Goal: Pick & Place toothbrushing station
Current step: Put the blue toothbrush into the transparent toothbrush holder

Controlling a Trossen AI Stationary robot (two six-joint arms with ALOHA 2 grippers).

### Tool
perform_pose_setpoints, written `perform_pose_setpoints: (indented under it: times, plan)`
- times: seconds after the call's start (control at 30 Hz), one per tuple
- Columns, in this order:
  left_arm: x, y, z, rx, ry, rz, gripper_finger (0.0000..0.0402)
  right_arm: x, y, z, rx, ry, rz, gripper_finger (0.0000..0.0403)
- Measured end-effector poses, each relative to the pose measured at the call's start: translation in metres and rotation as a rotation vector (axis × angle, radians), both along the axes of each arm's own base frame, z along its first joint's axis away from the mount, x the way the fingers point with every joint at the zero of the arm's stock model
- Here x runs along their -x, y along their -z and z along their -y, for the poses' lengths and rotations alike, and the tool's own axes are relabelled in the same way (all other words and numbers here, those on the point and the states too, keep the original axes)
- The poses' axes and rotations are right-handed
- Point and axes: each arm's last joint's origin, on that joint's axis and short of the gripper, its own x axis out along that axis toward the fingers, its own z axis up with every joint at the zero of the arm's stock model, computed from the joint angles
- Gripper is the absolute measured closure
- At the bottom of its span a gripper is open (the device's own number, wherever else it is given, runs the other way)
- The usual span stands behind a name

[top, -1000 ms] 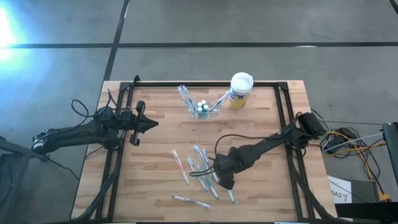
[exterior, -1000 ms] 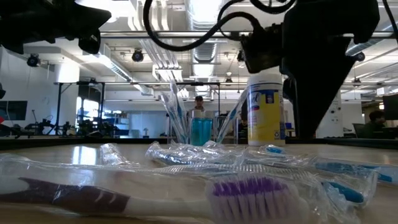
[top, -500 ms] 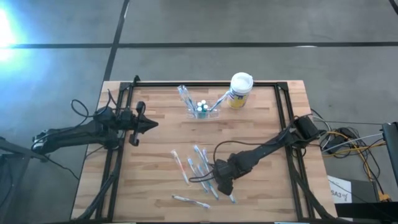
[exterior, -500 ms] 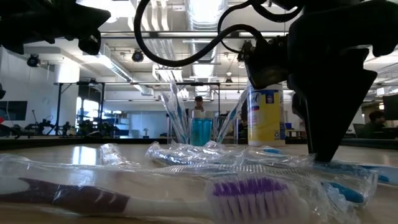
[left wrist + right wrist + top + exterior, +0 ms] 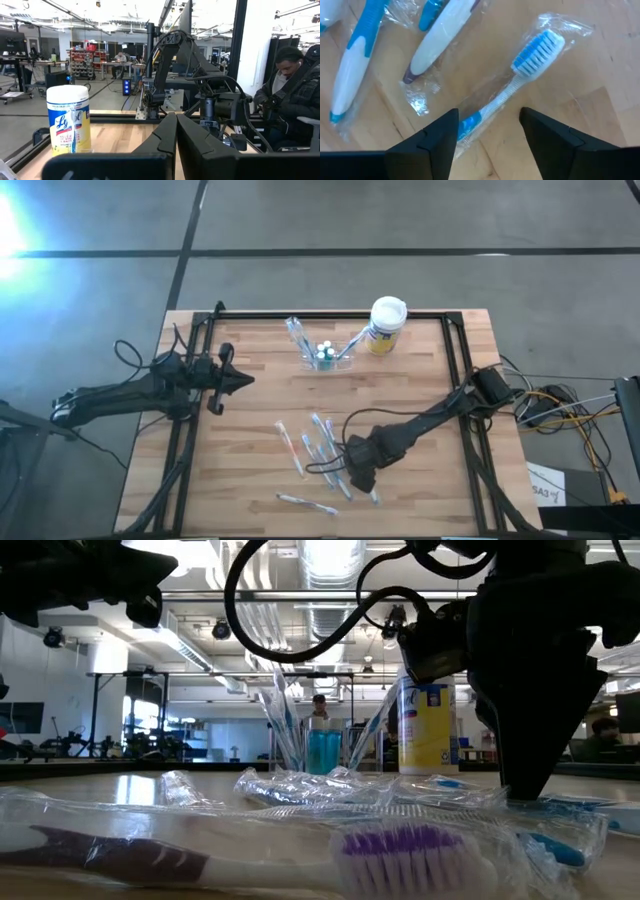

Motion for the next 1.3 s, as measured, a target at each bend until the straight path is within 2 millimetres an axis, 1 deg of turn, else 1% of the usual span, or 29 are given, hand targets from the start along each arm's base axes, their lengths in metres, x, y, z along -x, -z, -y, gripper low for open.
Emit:
perform_pose_setpoints:
  times: [0.07, 0.13, 0.43, 0.5, 0.57, 0.63, 0.77, 0.83, 0.9, 1.0, 1.03, 1.1, 1.2, 1.3]
  plan:
    - [0.000, 0.000, 0.000, 0.000, 0.002, -0.001, 0.0388, 0.000, 0.000, 0.000, 0.002, -0.013, -0.004, 0.0203]
    - [0.000, 0.000, 0.000, 0.001, 0.002, -0.002, 0.0387, 0.001, 0.001, 0.000, 0.006, -0.021, -0.005, 0.0229]
    - [0.000, 0.000, 0.000, 0.002, 0.002, -0.001, 0.0385, 0.002, 0.000, 0.001, 0.020, -0.058, -0.006, 0.0367]
    - [0.000, 0.000, 0.000, -0.001, 0.001, 0.000, 0.0387, 0.002, -0.007, 0.002, 0.016, -0.070, 0.011, 0.0383]
    - [0.000, 0.000, 0.000, -0.005, 0.001, 0.001, 0.0390, 0.003, -0.014, 0.004, 0.025, -0.065, 0.040, 0.0383]
    - [0.000, 0.000, 0.000, -0.007, 0.000, 0.001, 0.0391, 0.004, -0.027, 0.007, 0.064, -0.069, 0.093, 0.0384]
    - [0.000, 0.000, 0.000, -0.009, 0.000, 0.002, 0.0390, 0.008, -0.076, 0.014, 0.161, -0.088, 0.310, 0.0387]
    - [0.000, 0.000, 0.000, -0.009, 0.000, 0.002, 0.0388, 0.012, -0.096, 0.017, 0.216, -0.128, 0.403, 0.0388]
    - [0.000, 0.000, 0.000, -0.009, 0.000, 0.002, 0.0385, 0.014, -0.119, 0.020, 0.264, -0.162, 0.532, 0.0388]
    - [0.000, 0.000, 0.000, -0.010, 0.000, 0.002, 0.0384, 0.015, -0.157, 0.032, 0.315, -0.226, 0.761, 0.0389]
    - [0.000, 0.000, 0.000, -0.009, 0.000, 0.002, 0.0384, 0.015, -0.165, 0.037, 0.337, -0.247, 0.824, 0.0389]
    - [0.000, 0.000, 0.000, -0.010, 0.000, 0.002, 0.0385, 0.016, -0.174, 0.050, 0.370, -0.266, 0.928, 0.0389]
    - [0.000, 0.000, 0.000, -0.009, 0.000, 0.002, 0.0388, 0.019, -0.178, 0.074, 0.386, -0.280, 1.052, 0.0389]
    - [0.000, 0.002, 0.000, -0.015, -0.001, -0.004, 0.0390, 0.021, -0.173, 0.096, 0.455, -0.246, 1.149, 0.0390]
